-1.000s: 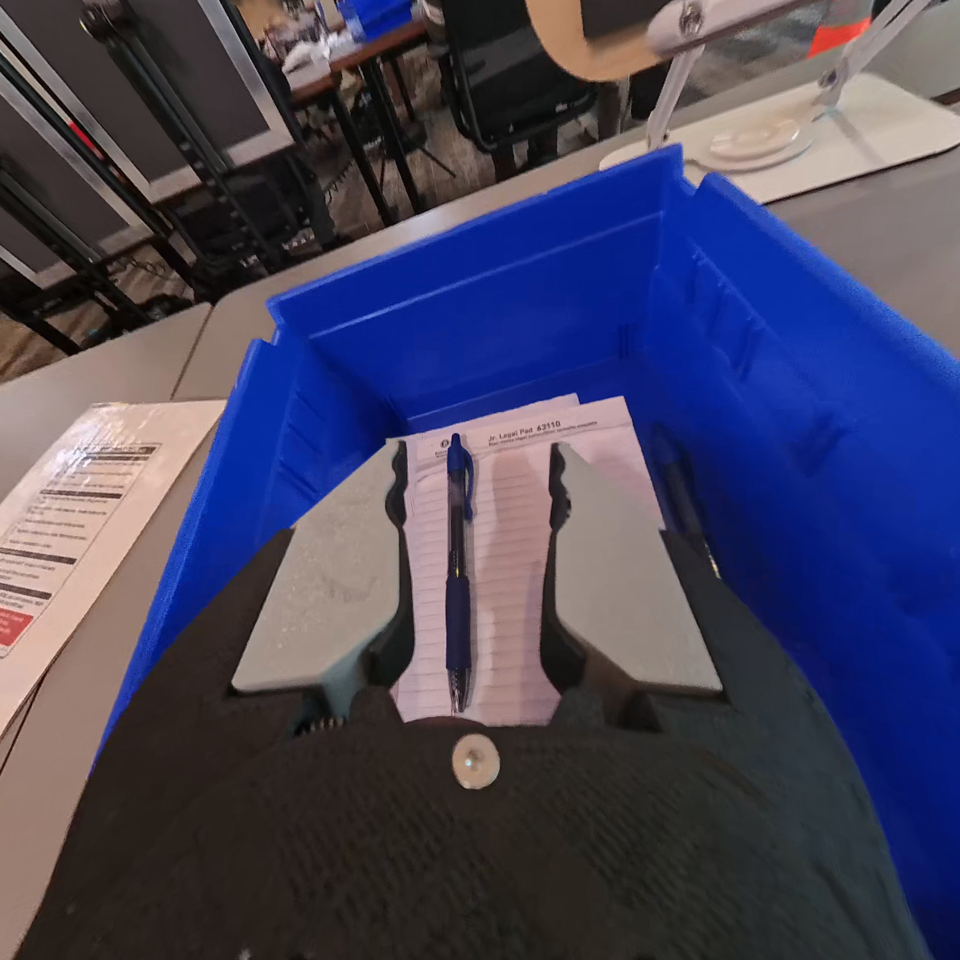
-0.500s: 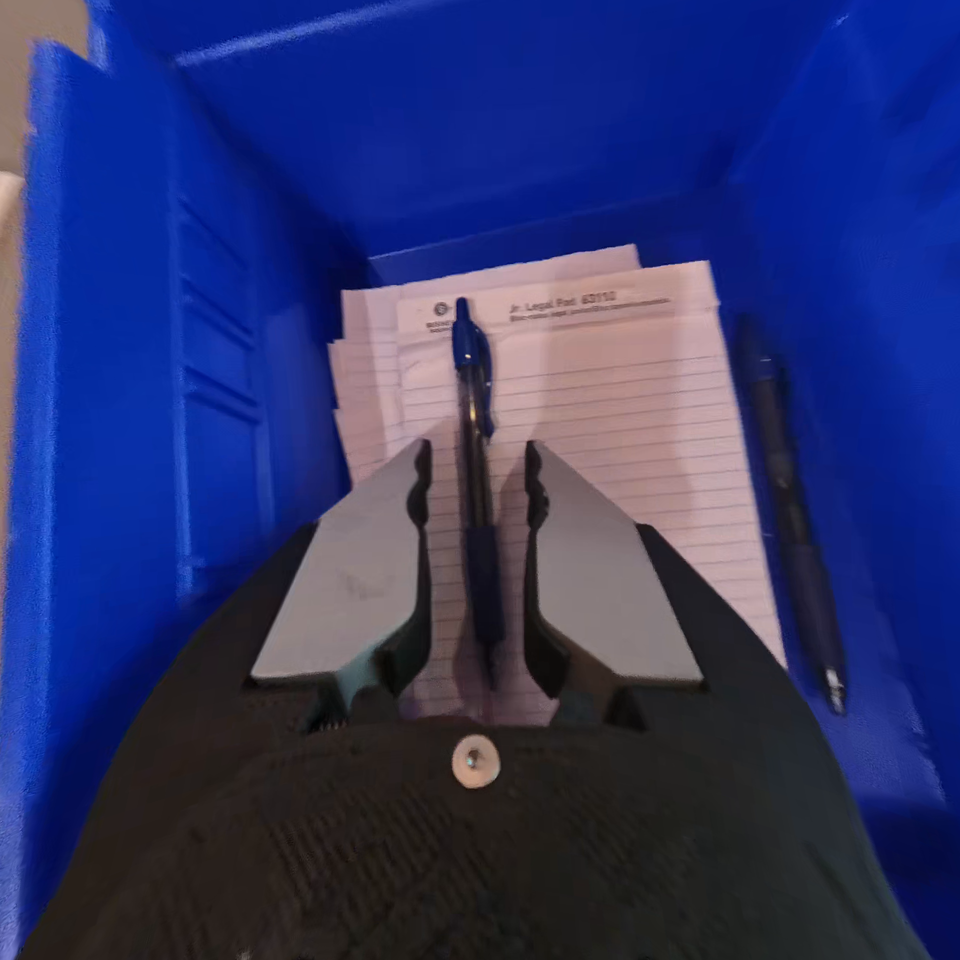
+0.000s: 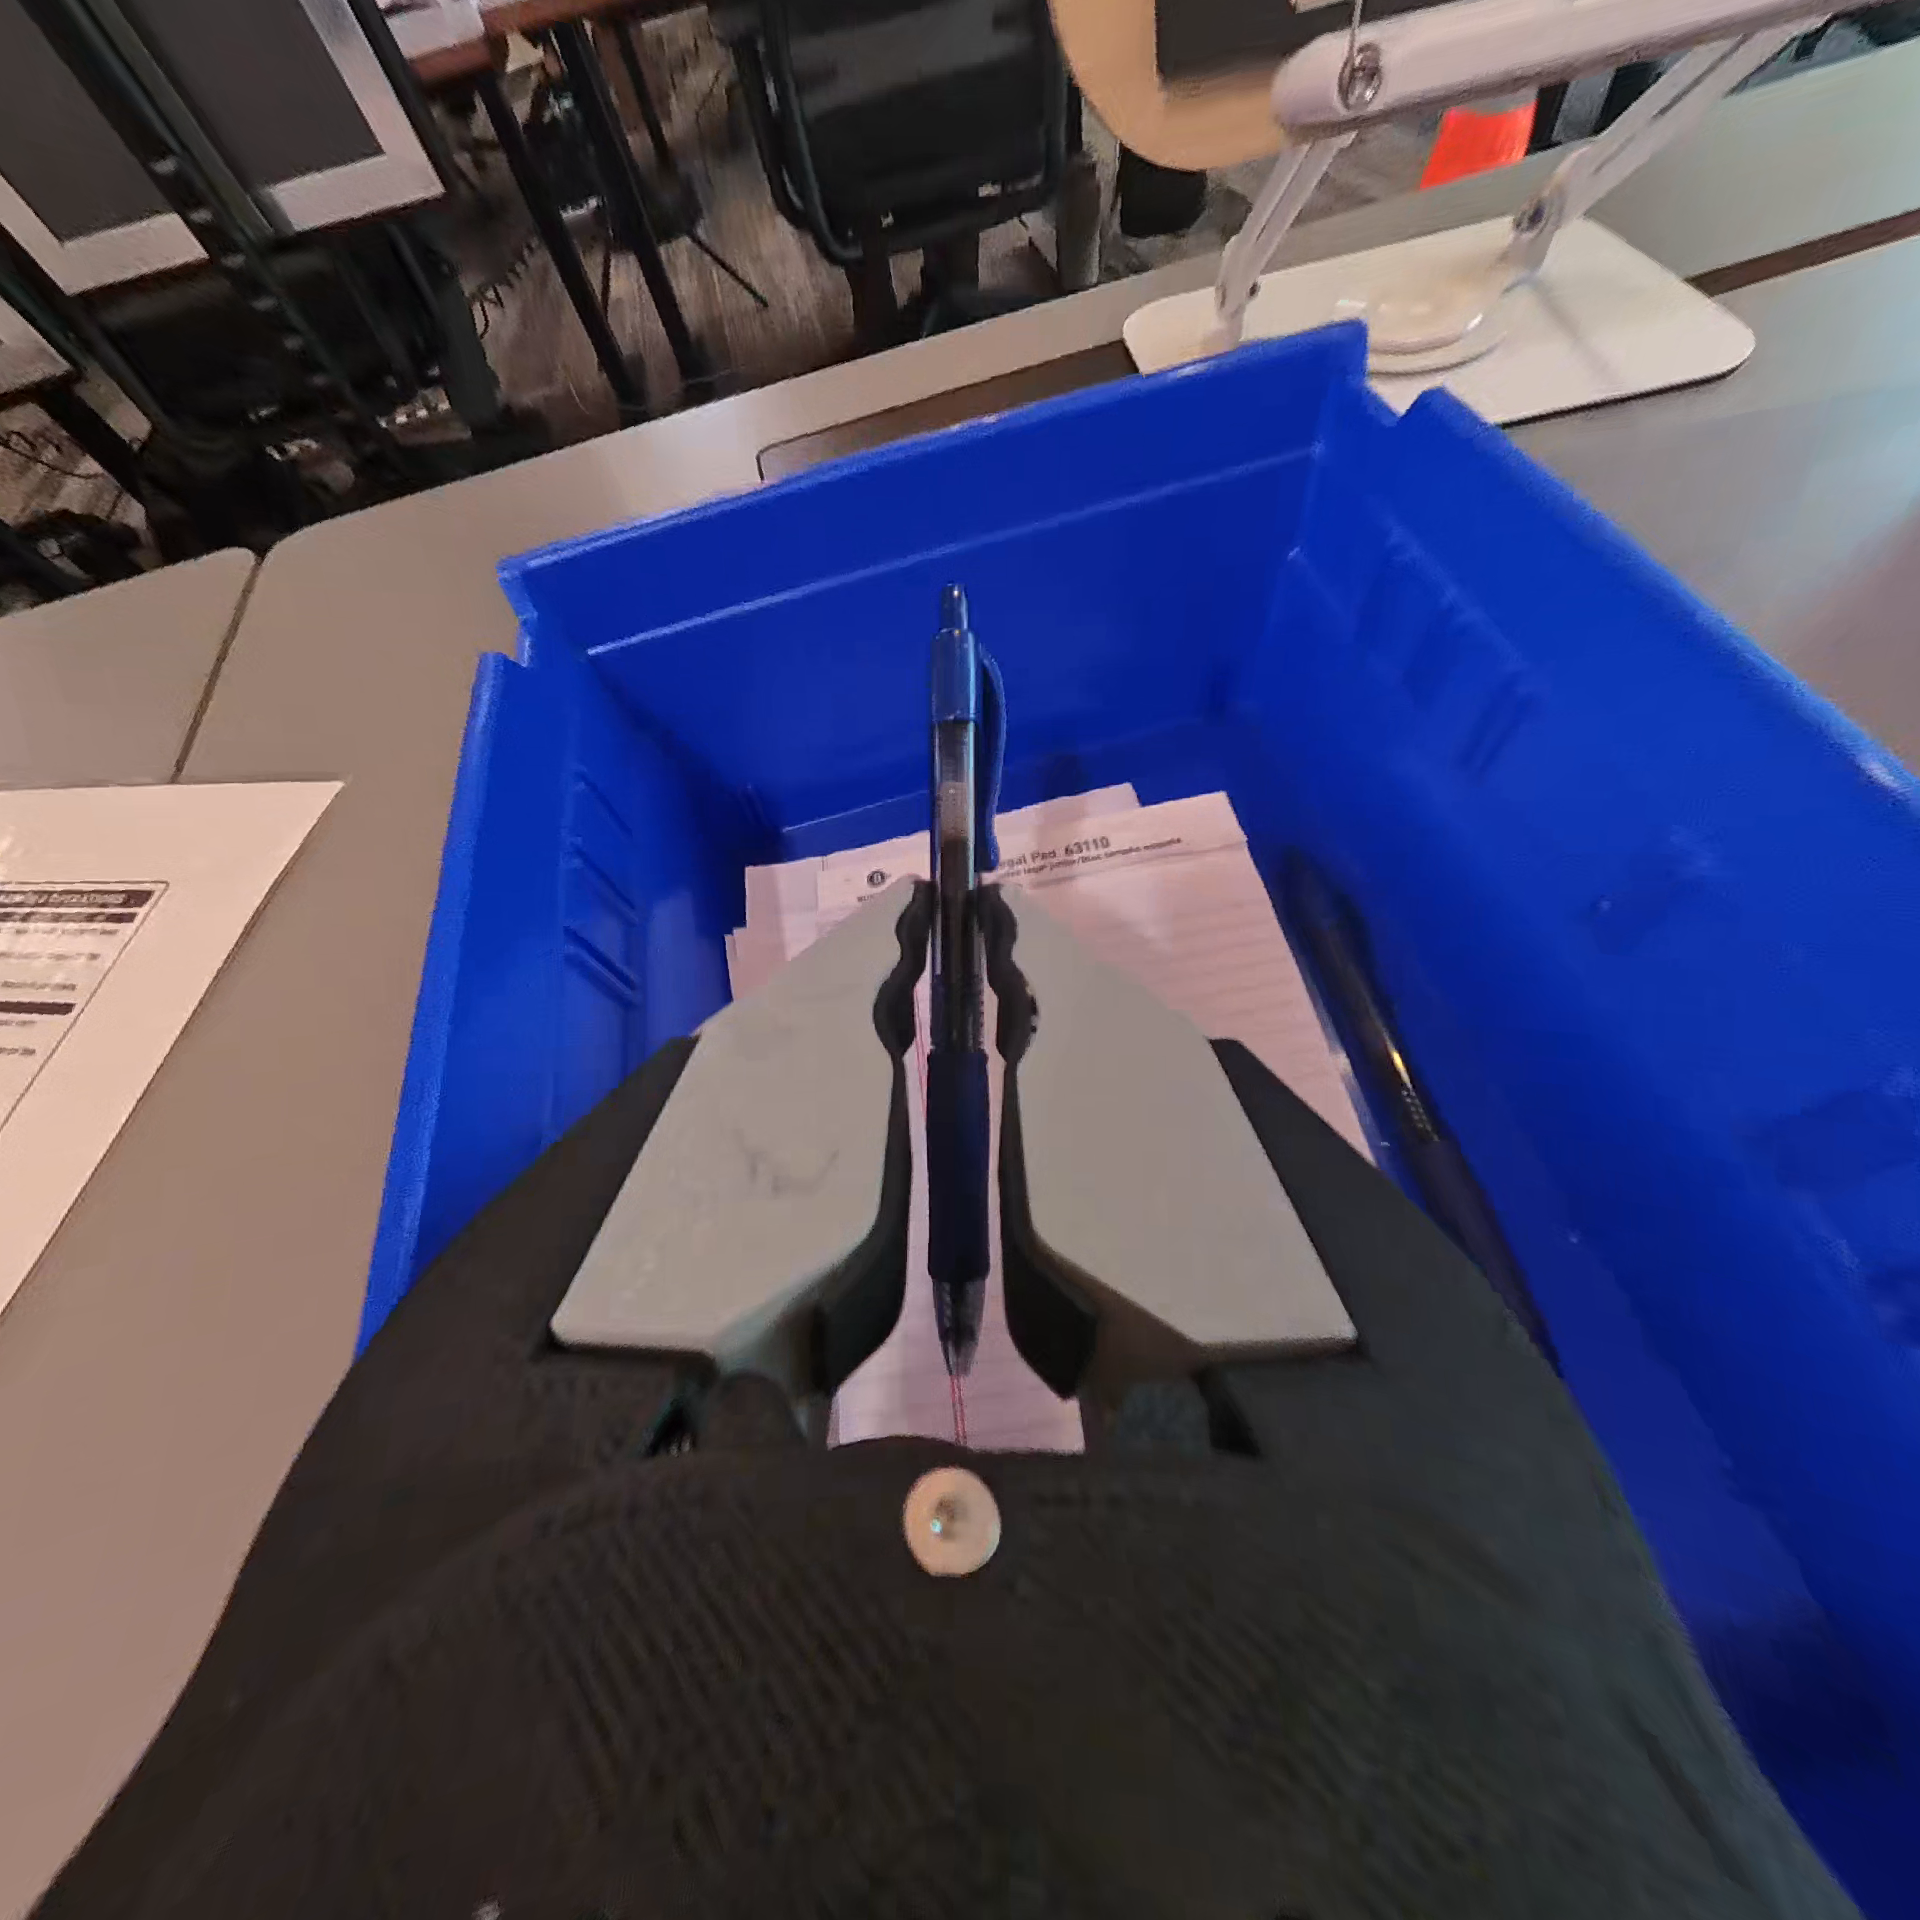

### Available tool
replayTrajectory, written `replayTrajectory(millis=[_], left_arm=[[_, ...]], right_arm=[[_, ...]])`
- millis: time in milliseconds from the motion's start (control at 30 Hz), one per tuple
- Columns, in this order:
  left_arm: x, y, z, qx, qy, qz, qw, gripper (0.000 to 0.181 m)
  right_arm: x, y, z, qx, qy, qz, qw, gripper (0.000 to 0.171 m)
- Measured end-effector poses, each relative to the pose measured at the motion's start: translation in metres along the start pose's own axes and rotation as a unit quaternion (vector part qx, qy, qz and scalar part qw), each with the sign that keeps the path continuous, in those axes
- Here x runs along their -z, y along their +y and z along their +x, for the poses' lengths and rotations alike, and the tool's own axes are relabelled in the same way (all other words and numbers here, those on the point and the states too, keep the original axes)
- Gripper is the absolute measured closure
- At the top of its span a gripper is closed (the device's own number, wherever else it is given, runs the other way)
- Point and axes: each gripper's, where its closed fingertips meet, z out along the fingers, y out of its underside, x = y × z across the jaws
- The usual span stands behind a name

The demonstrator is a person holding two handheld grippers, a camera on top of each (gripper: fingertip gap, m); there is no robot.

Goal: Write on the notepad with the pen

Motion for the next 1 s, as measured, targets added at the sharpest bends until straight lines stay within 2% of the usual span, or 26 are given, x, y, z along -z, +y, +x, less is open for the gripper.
replayTrajectory(millis=[133, 200, 333, 400, 533, 733, 833, 1000], left_arm=[[0.013, -0.016, 0.007, 0.002, 0.010, 0.025, 1.000, 0.174], [0.025, -0.030, 0.025, -0.015, 0.025, 0.026, 0.999, 0.173], [0.065, -0.073, 0.093, -0.069, 0.094, 0.058, 0.992, 0.174], [0.082, -0.083, 0.131, -0.098, 0.131, 0.056, 0.985, 0.173], [0.082, -0.065, 0.187, -0.148, 0.176, -0.013, 0.973, 0.174], [0.054, -0.031, 0.220, -0.152, 0.188, -0.093, 0.966, 0.174], [0.044, -0.024, 0.221, -0.163, 0.157, -0.106, 0.968, 0.173], [0.048, -0.020, 0.229, -0.214, 0.102, -0.119, 0.964, 0.174]], right_arm=[[0.000, -0.001, 0.001, -0.005, -0.001, 0.004, 1.000, 0.161], [0.000, -0.001, 0.002, -0.006, 0.000, 0.004, 1.000, 0.161], [0.001, -0.003, 0.004, -0.007, 0.005, 0.010, 1.000, 0.157], [0.002, -0.003, 0.004, -0.007, 0.006, 0.012, 1.000, 0.157], [0.004, -0.005, 0.006, -0.004, 0.015, 0.018, 1.000, 0.157], [0.017, -0.020, 0.020, -0.008, 0.052, 0.060, 0.997, 0.155], [0.022, -0.022, 0.031, -0.012, 0.076, 0.063, 0.995, 0.154], [0.024, -0.024, 0.034, -0.024, 0.070, 0.069, 0.995, 0.152]])
